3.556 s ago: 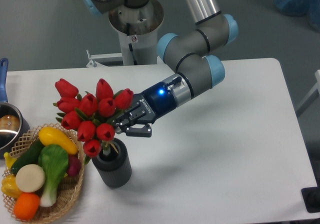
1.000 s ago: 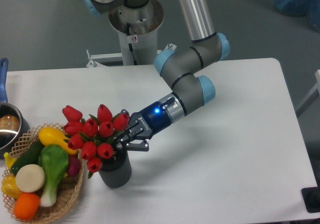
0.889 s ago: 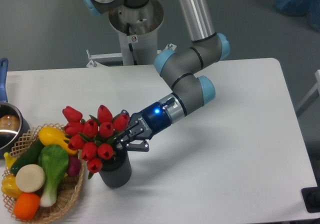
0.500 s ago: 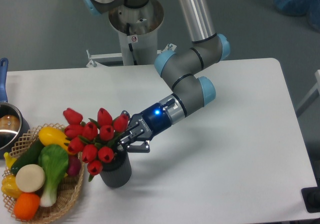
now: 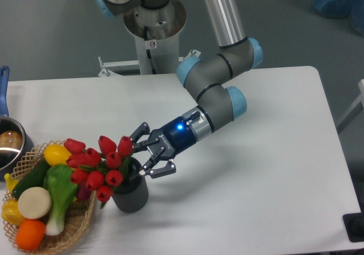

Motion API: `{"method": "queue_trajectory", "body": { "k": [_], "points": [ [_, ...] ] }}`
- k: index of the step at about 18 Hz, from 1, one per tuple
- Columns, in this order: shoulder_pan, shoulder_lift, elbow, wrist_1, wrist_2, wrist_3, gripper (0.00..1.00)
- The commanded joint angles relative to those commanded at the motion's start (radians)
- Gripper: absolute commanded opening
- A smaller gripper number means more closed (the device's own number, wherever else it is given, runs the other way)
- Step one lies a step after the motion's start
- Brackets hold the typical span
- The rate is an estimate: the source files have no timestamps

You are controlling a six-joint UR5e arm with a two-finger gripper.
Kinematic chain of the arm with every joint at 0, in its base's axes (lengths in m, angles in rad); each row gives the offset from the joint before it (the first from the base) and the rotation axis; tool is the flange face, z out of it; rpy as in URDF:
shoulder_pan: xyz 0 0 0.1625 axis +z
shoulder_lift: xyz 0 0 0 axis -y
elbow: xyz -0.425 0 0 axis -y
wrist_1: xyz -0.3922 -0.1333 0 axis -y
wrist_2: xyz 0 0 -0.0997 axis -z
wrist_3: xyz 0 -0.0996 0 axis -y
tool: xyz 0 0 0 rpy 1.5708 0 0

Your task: Insert the flowers into the vase

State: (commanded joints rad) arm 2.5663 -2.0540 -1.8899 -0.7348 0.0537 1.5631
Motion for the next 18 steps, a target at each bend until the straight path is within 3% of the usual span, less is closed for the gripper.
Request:
{"method": "queue_trajectory", "body": {
  "k": [5, 13, 17, 18],
  "points": [
    [0.052, 0.055, 0.008, 0.000, 0.027, -0.008, 1.00],
    [0.165, 0.195, 0.022, 0.000, 0.356, -0.011, 1.00],
    [0.279, 0.322, 0.006, -0.014, 0.639, -0.026, 1.00],
    [0.293, 0.339, 0.012, -0.015, 0.658, -0.049, 1.00]
  ]
}}
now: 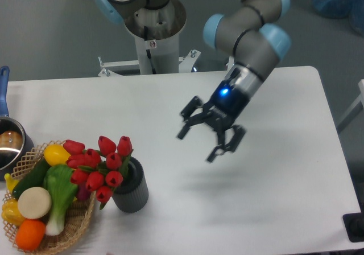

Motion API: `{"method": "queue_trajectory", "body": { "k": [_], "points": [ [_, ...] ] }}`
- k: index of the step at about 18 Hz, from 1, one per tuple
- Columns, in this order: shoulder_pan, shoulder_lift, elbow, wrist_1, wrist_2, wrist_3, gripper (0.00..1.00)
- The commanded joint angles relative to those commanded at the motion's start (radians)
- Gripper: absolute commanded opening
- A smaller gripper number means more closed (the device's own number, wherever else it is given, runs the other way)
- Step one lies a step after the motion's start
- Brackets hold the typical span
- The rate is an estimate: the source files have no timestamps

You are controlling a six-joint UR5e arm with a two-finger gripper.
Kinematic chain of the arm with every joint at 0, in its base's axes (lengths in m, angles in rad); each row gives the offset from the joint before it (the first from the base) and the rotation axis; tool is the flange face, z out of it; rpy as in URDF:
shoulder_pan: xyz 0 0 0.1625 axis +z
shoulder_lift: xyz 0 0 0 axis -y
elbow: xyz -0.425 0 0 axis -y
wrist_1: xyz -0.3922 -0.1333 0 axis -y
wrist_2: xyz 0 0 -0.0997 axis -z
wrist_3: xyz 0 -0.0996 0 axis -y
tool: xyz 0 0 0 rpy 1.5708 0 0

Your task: Insert the flowers into the vase

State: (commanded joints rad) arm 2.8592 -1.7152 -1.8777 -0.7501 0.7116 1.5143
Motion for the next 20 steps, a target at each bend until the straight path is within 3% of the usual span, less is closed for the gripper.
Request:
{"method": "queue_trajectory", "body": {
  "k": [3, 7, 10, 13, 17, 20],
  "points": [
    [0.035, 0.064, 0.025, -0.005, 0.060, -0.089, 1.00],
    [0.060, 0.163, 0.026, -0.014, 0.317, -0.106, 1.00],
    [0.060, 0.201, 0.031, -0.050, 0.483, -0.085, 1.00],
    [0.058, 0.227, 0.038, -0.092, 0.624, 0.032, 1.00],
    [0.074, 0.242, 0.038, -0.146, 0.680, 0.167, 1.00],
    [0.075, 0.244, 0.038, -0.147, 0.680, 0.173, 1.00]
  ]
}}
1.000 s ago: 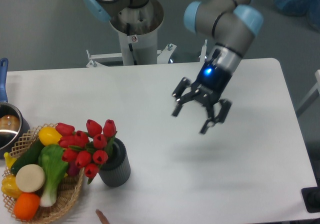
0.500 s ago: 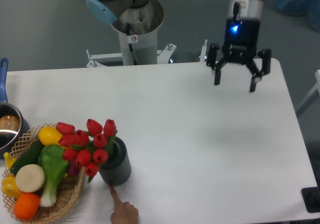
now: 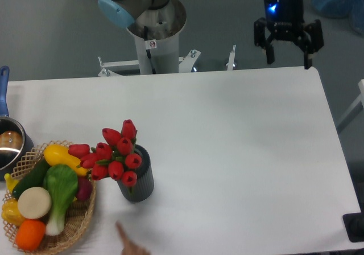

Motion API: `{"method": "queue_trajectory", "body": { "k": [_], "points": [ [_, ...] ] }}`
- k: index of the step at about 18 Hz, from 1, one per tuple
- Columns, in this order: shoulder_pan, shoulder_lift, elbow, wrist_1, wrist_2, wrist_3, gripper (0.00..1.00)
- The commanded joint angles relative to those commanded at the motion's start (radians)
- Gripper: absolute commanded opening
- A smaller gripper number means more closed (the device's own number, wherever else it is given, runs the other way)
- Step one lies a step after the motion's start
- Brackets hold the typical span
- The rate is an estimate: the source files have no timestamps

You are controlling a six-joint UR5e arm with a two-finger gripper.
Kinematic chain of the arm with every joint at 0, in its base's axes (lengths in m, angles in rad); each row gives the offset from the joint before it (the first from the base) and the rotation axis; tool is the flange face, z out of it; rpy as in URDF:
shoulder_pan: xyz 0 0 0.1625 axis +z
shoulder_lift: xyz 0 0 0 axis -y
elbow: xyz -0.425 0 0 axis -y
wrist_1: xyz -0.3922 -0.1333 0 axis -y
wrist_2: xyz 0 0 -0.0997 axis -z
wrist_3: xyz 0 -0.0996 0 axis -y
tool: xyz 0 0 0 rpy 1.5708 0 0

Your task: Insert the flowers into the vase

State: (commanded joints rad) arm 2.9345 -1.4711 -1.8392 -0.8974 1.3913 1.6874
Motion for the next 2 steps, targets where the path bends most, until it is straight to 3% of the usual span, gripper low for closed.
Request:
{"method": "queue_trajectory", "body": {
  "k": [2],
  "points": [
    [0.000, 0.000, 0.003, -0.005, 0.000, 0.000, 1.00]
  ]
}}
